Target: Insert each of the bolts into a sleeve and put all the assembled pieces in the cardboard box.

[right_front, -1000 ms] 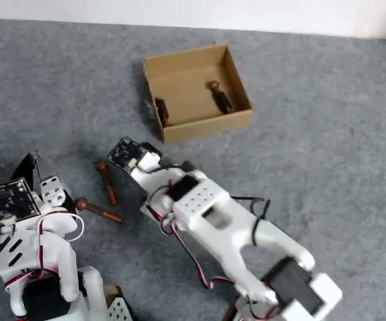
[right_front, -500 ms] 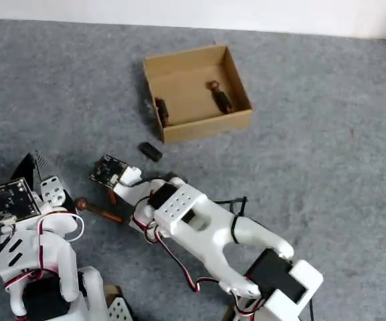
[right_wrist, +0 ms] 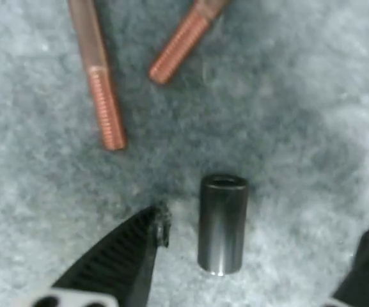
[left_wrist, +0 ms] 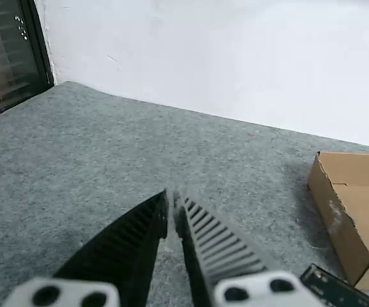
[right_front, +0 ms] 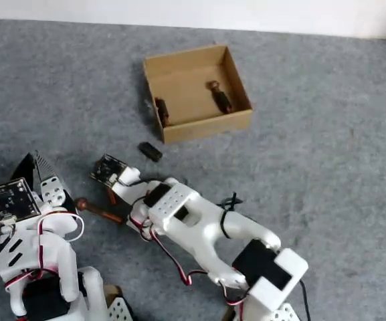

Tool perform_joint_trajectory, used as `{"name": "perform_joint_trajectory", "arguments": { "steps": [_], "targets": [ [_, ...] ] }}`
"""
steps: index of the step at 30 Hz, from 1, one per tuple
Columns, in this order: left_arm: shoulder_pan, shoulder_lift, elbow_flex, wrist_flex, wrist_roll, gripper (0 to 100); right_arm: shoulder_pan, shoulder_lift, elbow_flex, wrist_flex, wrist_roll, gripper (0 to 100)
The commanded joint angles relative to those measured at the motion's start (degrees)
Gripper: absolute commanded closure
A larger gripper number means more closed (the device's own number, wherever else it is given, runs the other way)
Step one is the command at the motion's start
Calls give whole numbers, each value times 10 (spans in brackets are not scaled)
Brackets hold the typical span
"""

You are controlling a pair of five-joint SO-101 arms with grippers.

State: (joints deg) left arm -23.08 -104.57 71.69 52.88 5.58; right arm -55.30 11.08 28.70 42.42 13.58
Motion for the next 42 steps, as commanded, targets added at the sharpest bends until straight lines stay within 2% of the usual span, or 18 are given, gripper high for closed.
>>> {"name": "perform_joint_trajectory", "arguments": {
  "steps": [1, 2, 3, 4, 6, 10, 16, 21, 28, 35, 39, 42],
  "targets": [
    [-6, 0, 0, -5, 2, 955, -1, 11, -29, 15, -6, 871],
    [-6, 0, 2, -11, 2, 955, -1, 11, -31, 15, -9, 980],
    [-6, 0, 5, -14, 2, 955, 0, 9, -30, 15, -10, 998],
    [-6, 0, 7, -14, 2, 955, 1, 7, -29, 15, -10, 958],
    [-6, 0, 5, -14, 2, 955, 7, 6, -29, 15, -11, 998],
    [-3, 0, 5, -14, 2, 955, 23, -57, -20, 30, -11, 995],
    [36, 0, 3, -11, 3, 955, 57, -291, 51, 90, -11, 995],
    [51, 35, 2, -15, 3, 955, 124, -501, 120, 147, -7, 995],
    [88, 296, -60, -71, -2, 951, 228, -756, 216, 223, 13, 995],
    [90, 620, -175, -113, -2, 950, 282, -937, 377, 223, 23, 995],
    [90, 767, -256, -98, -1, 940, 317, -1000, 431, 222, 23, 995],
    [93, 840, -319, -33, 2, 880, 321, -1033, 471, 204, 23, 995]
  ]
}}
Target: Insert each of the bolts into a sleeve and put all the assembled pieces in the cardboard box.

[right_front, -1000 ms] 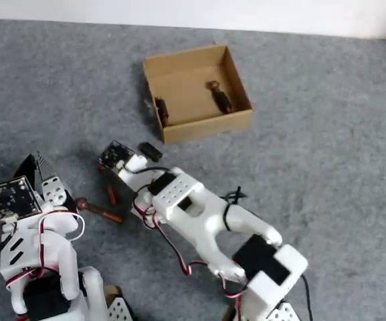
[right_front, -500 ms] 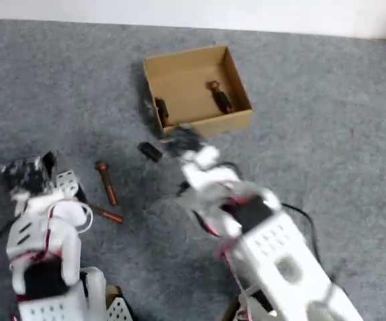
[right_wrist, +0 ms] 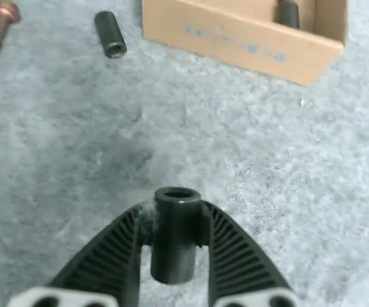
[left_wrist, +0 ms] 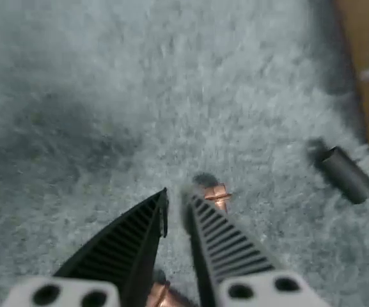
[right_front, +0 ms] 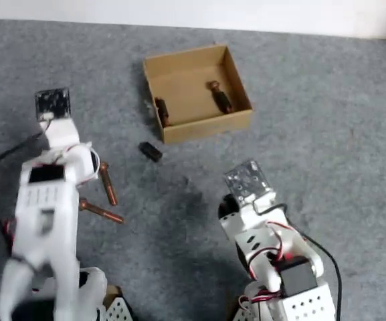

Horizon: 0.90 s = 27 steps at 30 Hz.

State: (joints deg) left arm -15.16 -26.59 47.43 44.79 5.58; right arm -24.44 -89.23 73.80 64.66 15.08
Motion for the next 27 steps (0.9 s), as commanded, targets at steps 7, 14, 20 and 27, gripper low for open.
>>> {"name": "perform_joint_trajectory", "arguments": {
  "steps": [7, 14, 20, 27],
  "targets": [
    [73, 103, -108, 137, 1, 877, 14, -57, 80, -65, 8, 995],
    [161, 103, -22, 50, 1, 877, 14, -60, 85, -63, 8, 995],
    [142, 101, 71, -113, 83, 878, 14, -60, 85, -63, 8, 995],
    [101, 97, 54, -95, 98, 878, 12, -59, 108, -84, 8, 995]
  ]
}}
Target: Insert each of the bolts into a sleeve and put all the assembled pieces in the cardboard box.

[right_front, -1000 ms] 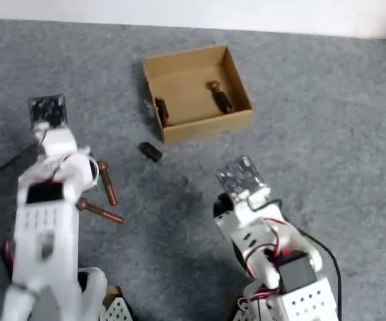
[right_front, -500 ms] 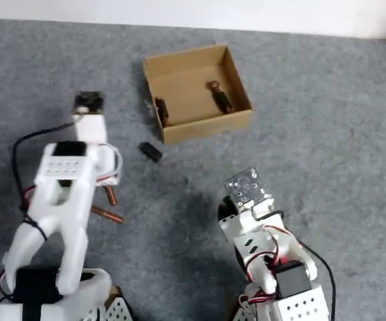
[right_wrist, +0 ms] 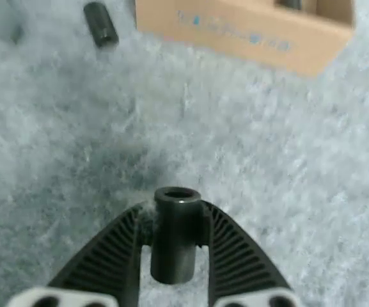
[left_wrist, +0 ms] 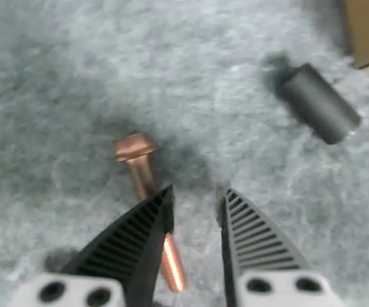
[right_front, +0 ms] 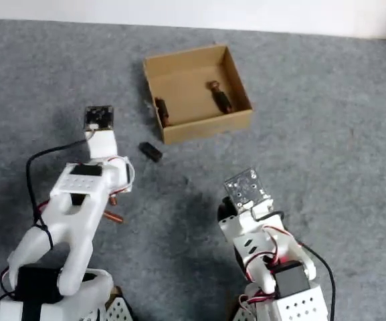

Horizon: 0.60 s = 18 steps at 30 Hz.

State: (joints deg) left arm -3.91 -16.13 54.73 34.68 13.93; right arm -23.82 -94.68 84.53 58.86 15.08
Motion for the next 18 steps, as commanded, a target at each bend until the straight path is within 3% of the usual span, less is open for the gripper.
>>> {"name": "perform_joint_trajectory", "arguments": {
  "steps": [1, 7, 12, 18],
  "targets": [
    [-12, -7, -30, 28, 15, 878, 6, -5, 7, -33, 8, 995],
    [-23, -7, -96, 166, 16, 943, 5, -6, 19, -43, 32, 995],
    [-60, -2, -95, 155, 16, 943, 5, -6, 19, -43, 32, 995],
    [-55, 0, -94, 152, 17, 943, 5, -6, 22, -43, 32, 995]
  ]
}}
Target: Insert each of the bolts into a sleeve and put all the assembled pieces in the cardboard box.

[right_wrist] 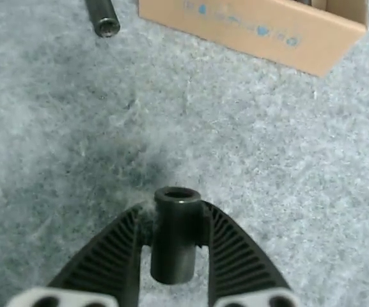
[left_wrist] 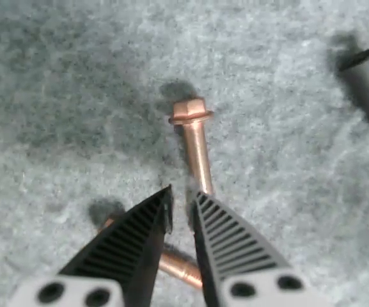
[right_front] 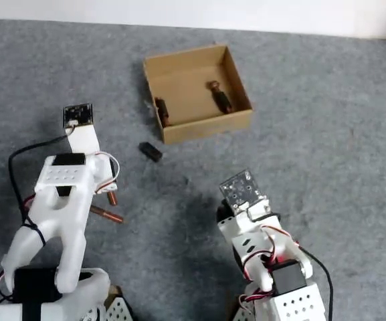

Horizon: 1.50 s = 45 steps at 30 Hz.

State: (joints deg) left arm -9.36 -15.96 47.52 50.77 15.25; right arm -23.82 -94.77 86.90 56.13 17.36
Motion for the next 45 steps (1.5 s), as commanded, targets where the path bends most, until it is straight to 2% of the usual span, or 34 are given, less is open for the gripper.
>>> {"name": "perform_joint_trajectory", "arguments": {
  "steps": [1, 6, 10, 16, 20, 26, 30, 36, 39, 42, 45],
  "targets": [
    [3, -1, -21, -9, 4, 943, 5, -5, -2, -15, 9, 995],
    [9, 31, -27, -12, 2, 940, 5, -5, -2, -15, 9, 994],
    [9, 109, -57, -39, 3, 862, 5, -5, -2, -15, 9, 994],
    [9, 159, -129, 37, 3, 837, 5, -5, -2, -15, 11, 994],
    [41, 131, -131, 69, 0, 836, 5, -6, -2, -15, 10, 994],
    [70, 14, -128, 108, 0, 836, 5, -6, -2, -15, 9, 994],
    [84, -18, -106, 101, -2, 832, 5, -6, -2, -15, 9, 994],
    [94, 46, -45, -40, 1, 834, 5, -6, -2, -15, 9, 994],
    [93, 114, -47, -78, 1, 833, 5, -6, -2, -15, 9, 994],
    [94, 175, -92, -68, 3, 835, 5, -6, -2, -15, 9, 994],
    [94, 228, -155, -6, 3, 836, 5, -6, -2, -15, 9, 994]
  ]
}}
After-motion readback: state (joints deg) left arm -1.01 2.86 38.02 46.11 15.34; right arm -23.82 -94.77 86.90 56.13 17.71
